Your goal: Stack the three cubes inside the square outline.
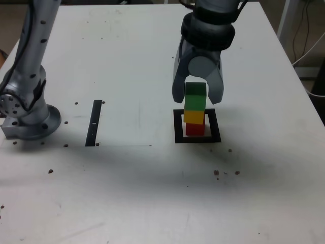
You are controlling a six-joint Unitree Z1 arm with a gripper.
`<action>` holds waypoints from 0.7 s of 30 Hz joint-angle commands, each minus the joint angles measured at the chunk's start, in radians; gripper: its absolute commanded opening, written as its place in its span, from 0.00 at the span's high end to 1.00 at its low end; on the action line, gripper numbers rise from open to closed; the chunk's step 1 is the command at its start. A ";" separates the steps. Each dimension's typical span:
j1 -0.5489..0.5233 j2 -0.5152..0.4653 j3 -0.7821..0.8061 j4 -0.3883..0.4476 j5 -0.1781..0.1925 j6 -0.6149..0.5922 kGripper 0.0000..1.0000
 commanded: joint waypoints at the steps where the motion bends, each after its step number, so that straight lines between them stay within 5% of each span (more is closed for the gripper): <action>1: 0.004 0.003 0.007 -0.004 -0.003 0.002 0.10; 21: 0.007 -0.149 0.059 0.027 0.058 -0.001 0.01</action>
